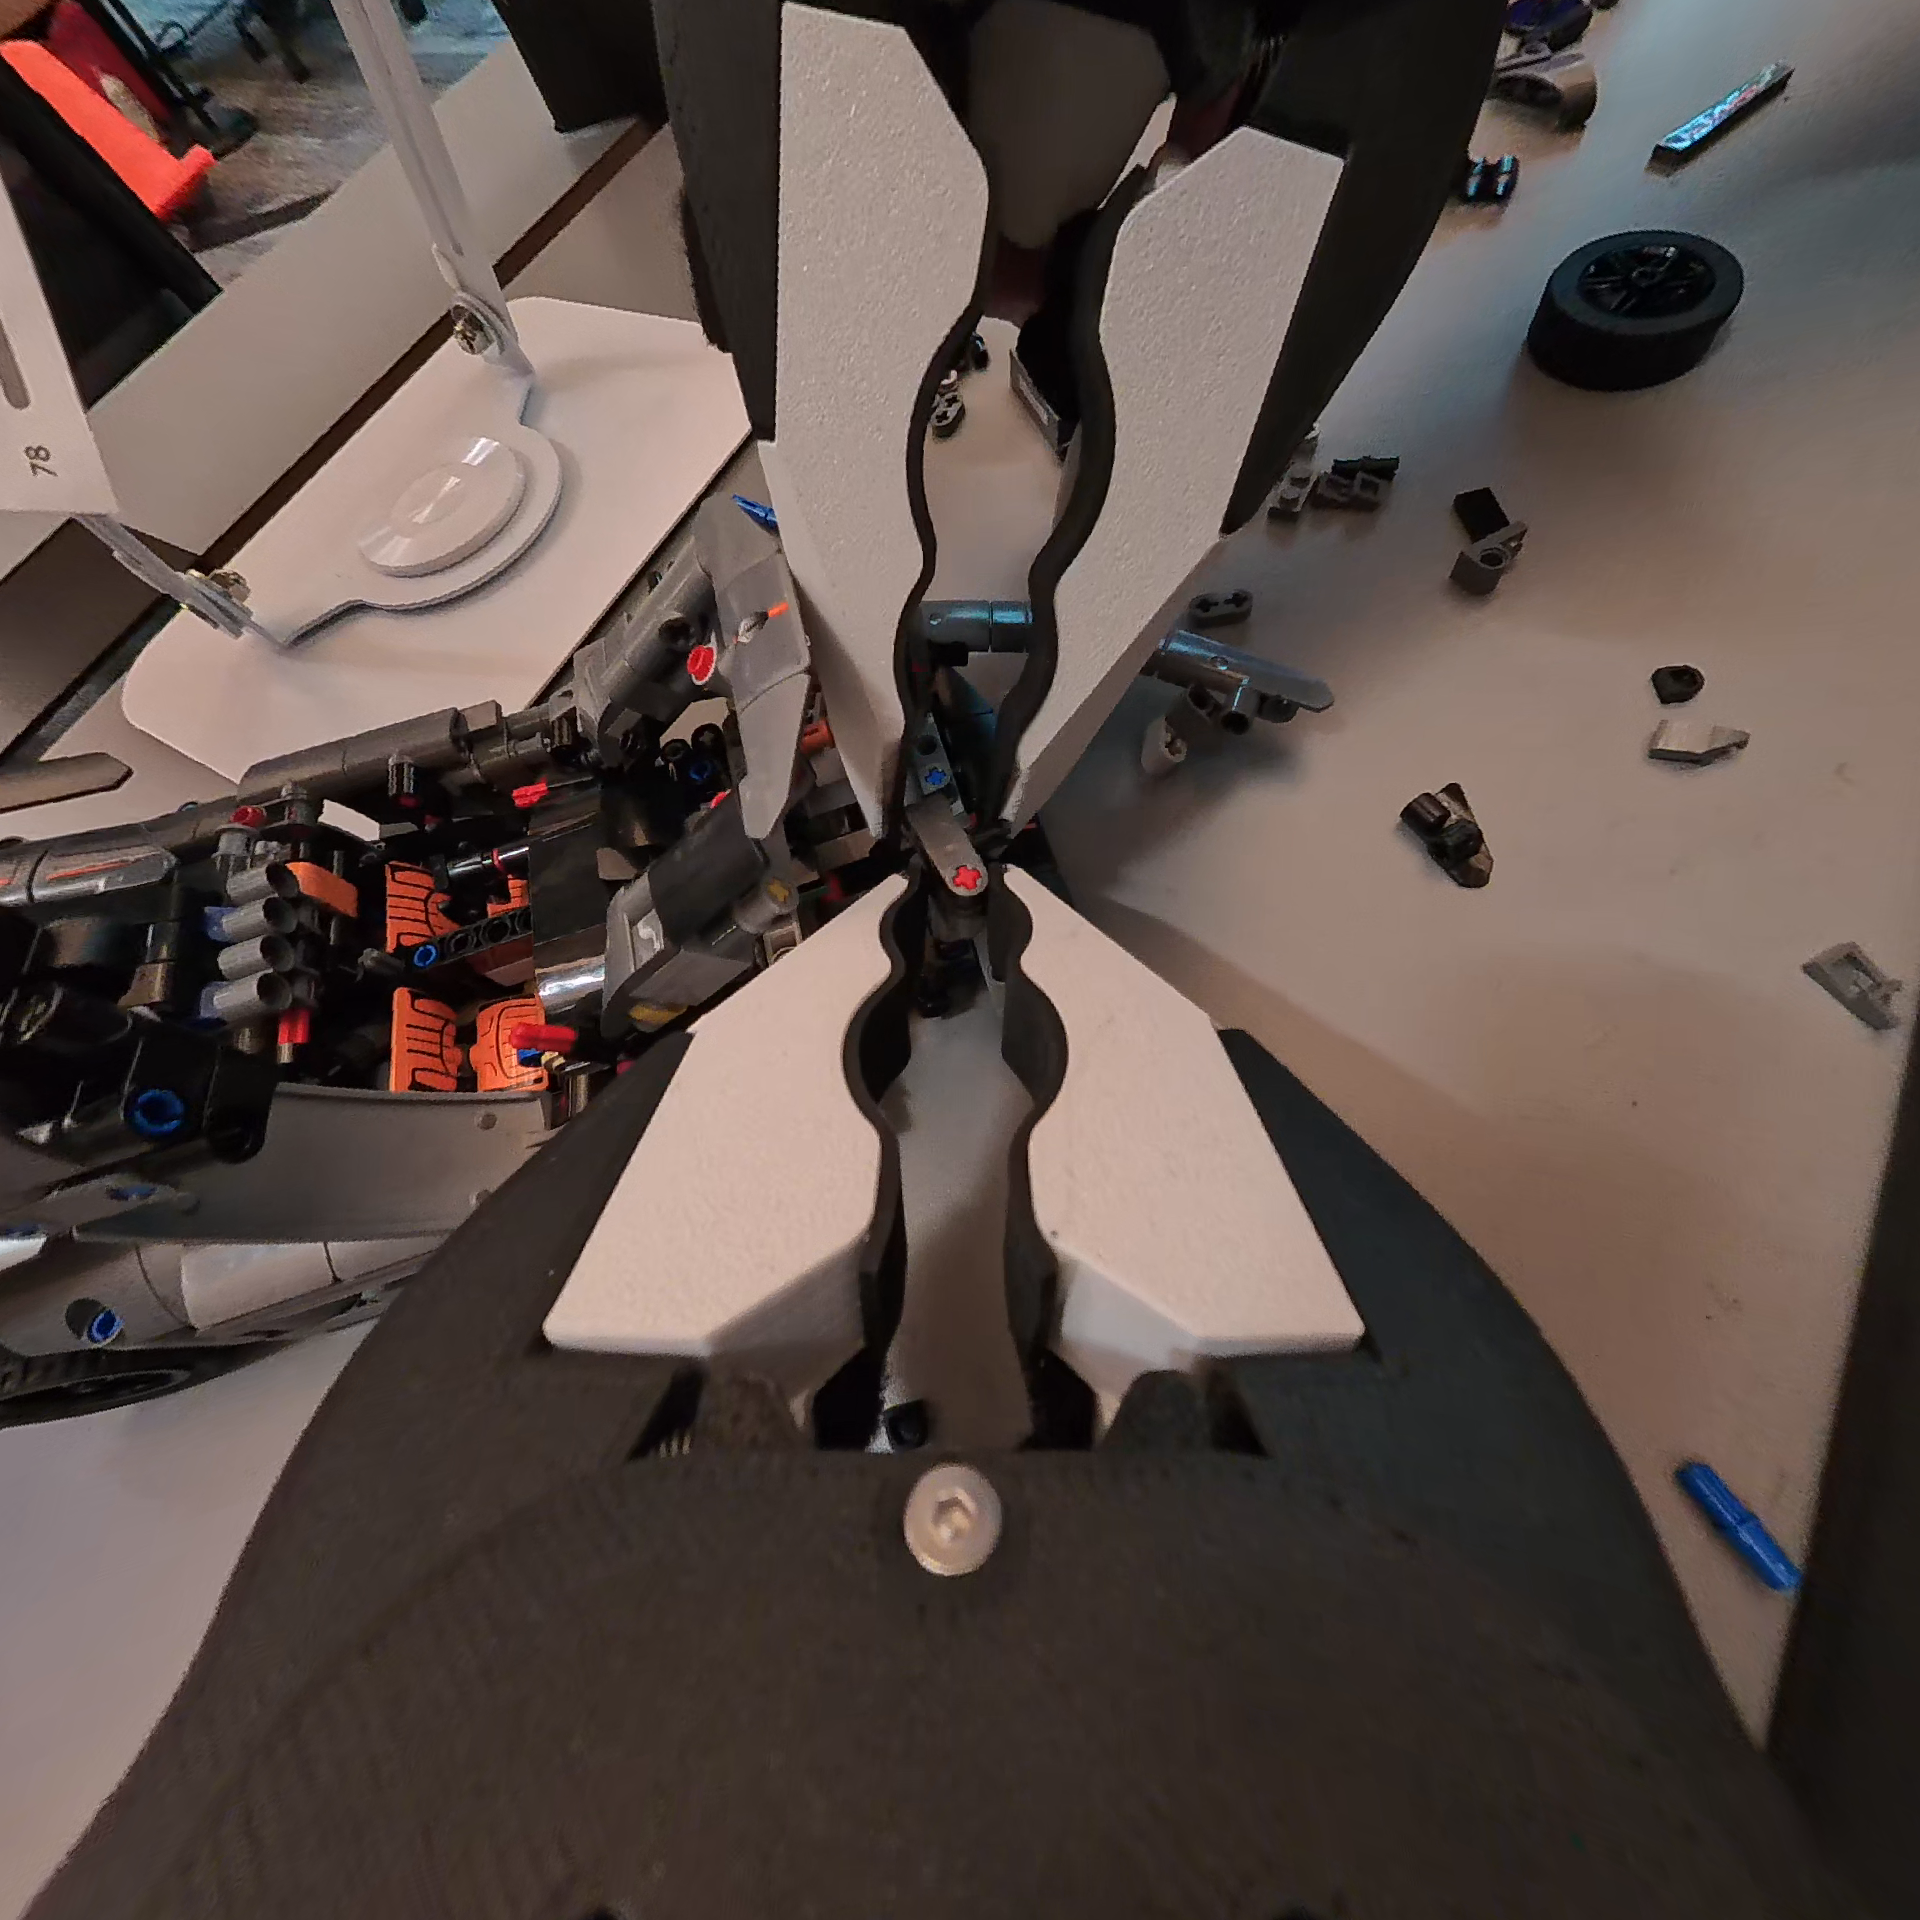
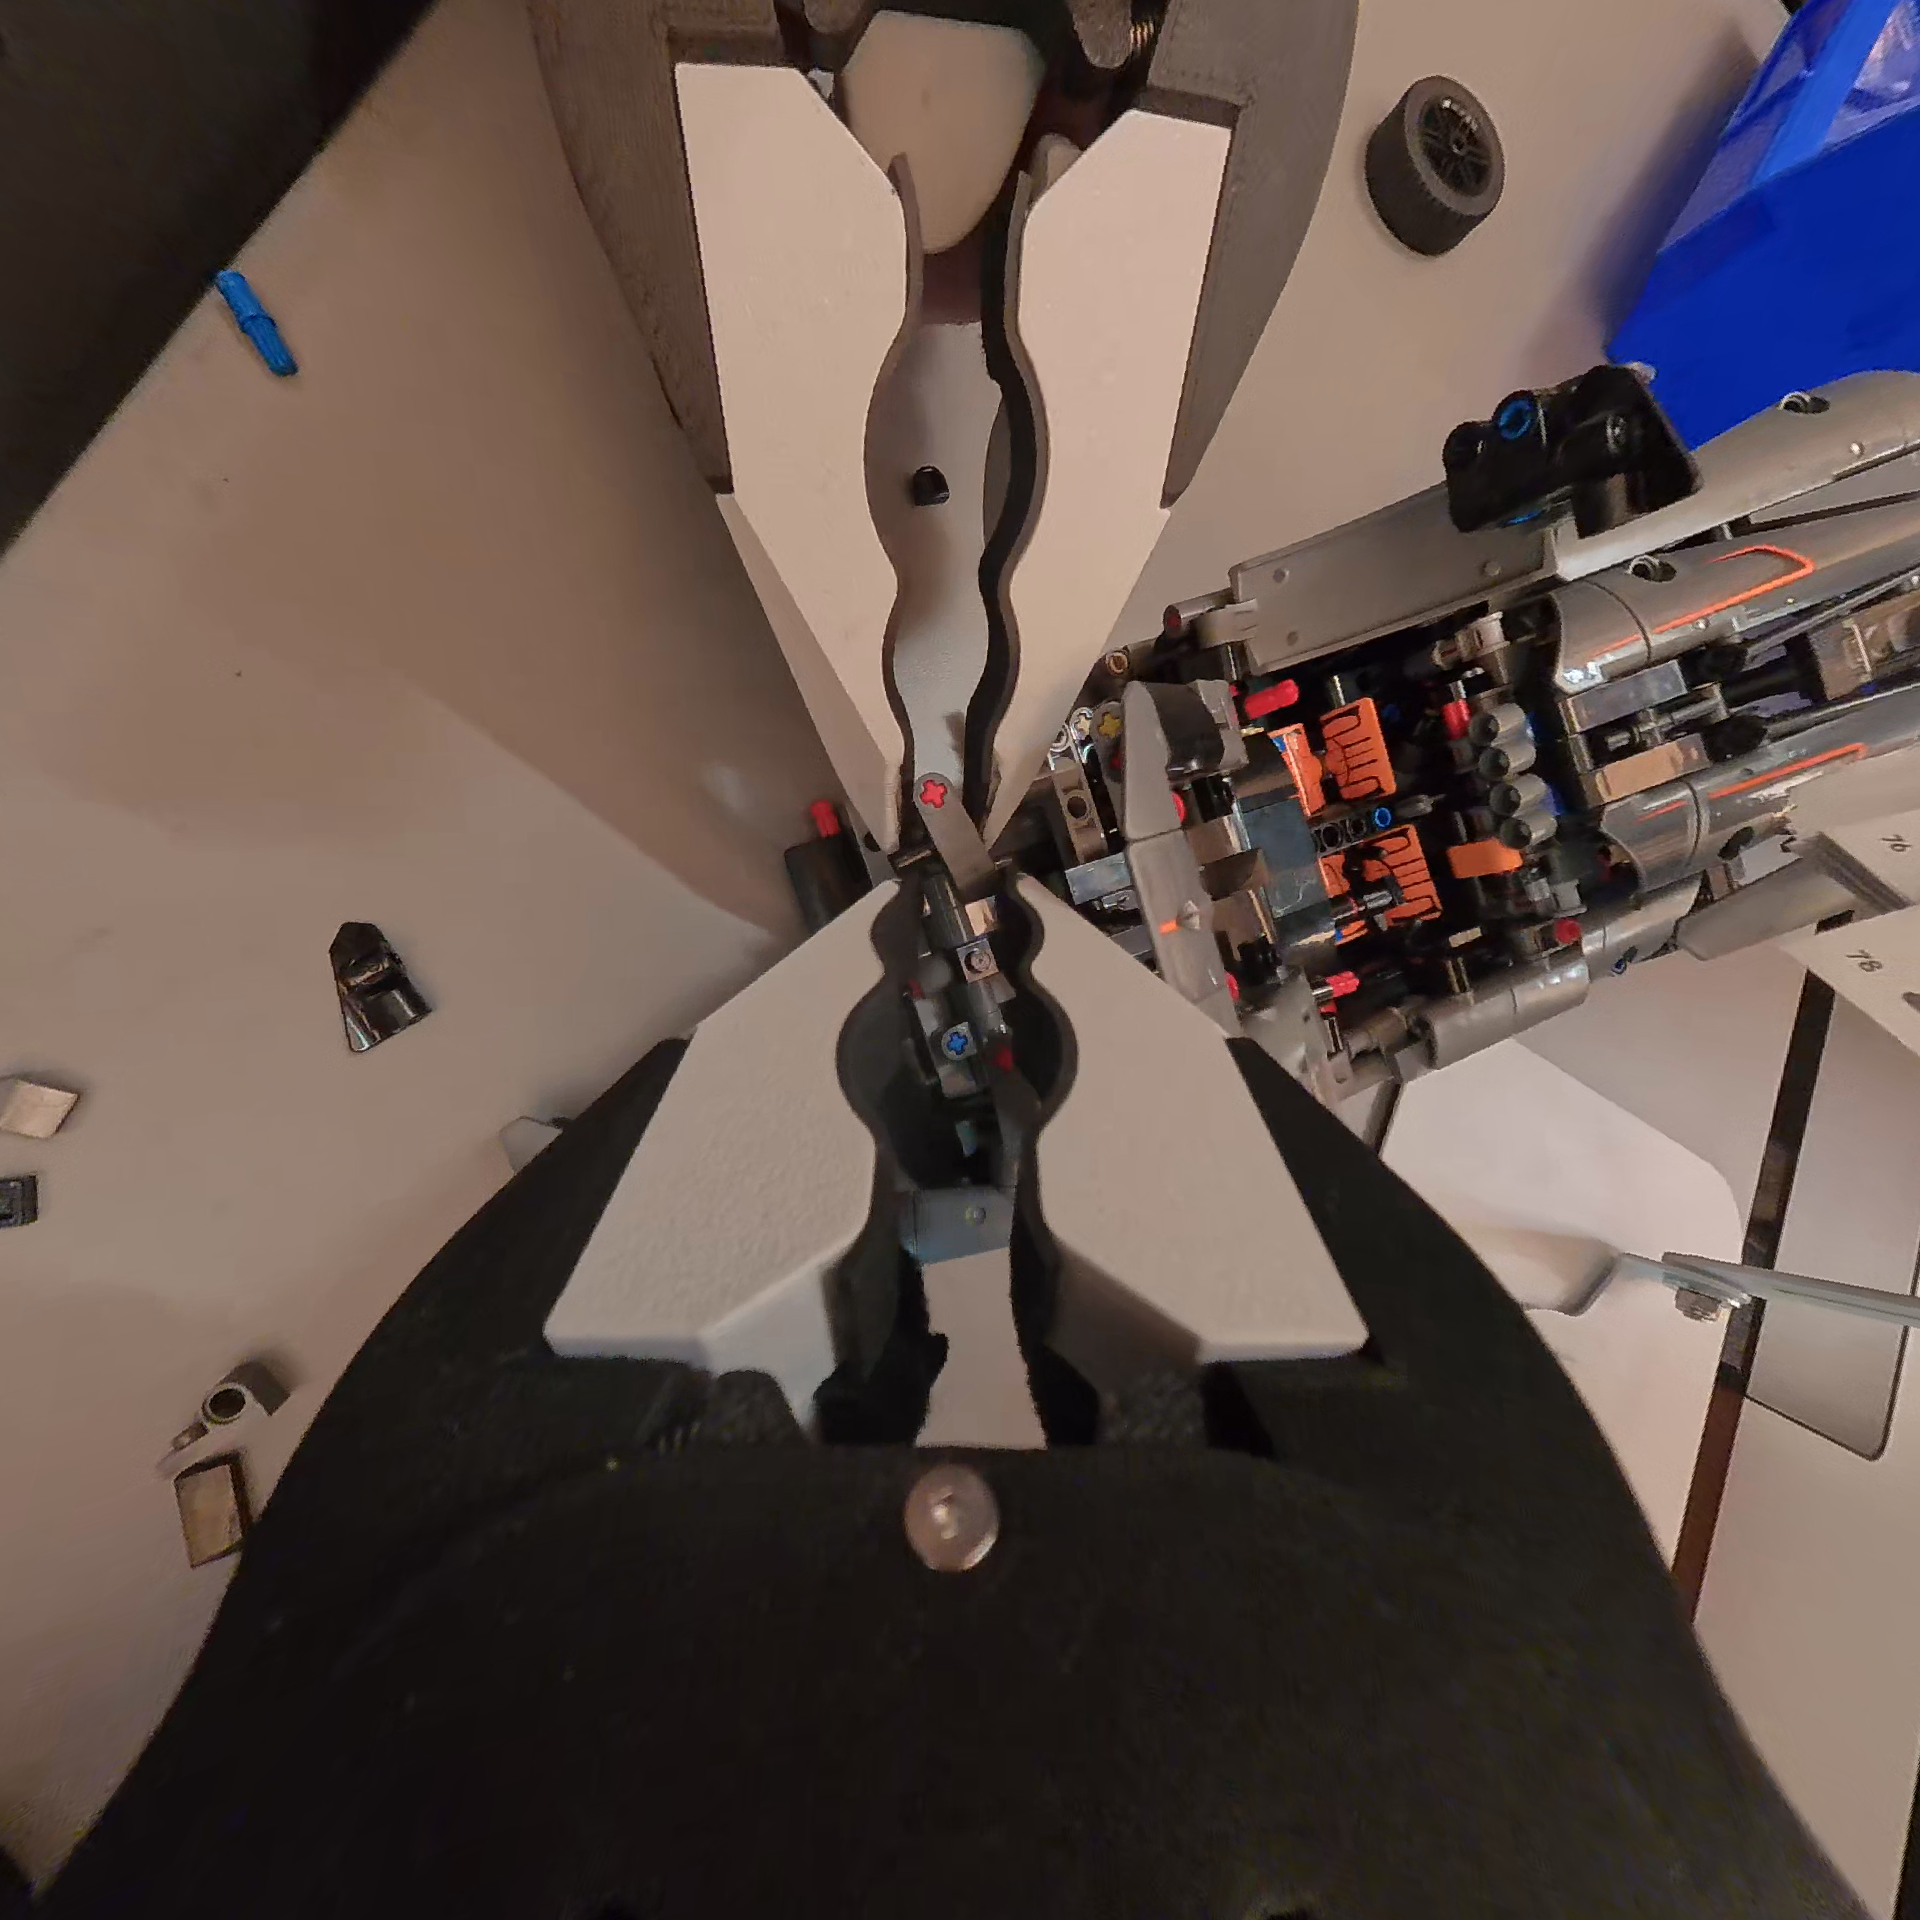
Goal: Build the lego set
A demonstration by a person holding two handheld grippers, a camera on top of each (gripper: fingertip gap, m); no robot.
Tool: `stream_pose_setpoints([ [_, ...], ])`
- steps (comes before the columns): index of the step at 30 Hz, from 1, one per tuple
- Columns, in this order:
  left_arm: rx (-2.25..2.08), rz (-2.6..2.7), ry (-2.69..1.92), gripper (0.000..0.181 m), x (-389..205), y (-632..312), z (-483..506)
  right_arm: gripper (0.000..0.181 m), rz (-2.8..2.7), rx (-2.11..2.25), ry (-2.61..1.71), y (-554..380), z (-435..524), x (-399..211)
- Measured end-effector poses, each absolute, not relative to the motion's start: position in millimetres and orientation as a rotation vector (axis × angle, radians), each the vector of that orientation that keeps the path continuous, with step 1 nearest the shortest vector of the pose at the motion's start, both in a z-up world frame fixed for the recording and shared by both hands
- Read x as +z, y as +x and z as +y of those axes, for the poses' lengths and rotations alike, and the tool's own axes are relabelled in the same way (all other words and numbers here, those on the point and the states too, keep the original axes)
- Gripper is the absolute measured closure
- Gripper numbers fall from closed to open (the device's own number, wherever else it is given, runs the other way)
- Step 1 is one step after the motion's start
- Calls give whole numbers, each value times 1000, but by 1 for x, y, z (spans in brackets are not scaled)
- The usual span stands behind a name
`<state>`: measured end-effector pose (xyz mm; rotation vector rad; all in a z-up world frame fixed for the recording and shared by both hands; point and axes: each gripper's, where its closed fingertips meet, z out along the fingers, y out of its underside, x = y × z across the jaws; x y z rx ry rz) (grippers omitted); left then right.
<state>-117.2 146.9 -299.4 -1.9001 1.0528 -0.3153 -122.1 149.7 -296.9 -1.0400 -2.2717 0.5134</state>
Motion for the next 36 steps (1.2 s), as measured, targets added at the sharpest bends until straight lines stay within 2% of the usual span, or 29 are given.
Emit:
stream_pose_setpoints([
  [11, -299, 1015, -1926, 169, -299, -124, 151, 177, -2275, 524, -1047, -120, 151, -297],
  [20, -275, 1020, -1938, 168, -300, -127, 151, 174, -2270, 521, -1059, -121, 151, -298],
  [26, -278, 1006, -1944, 161, -297, -133, 150, 167, -2279, 480, -1071, -119, 159, -302],
  [36, -206, 940, -2026, 151, -302, -150, 157, 170, -2308, 462, -1070, -116, 158, -310],
])
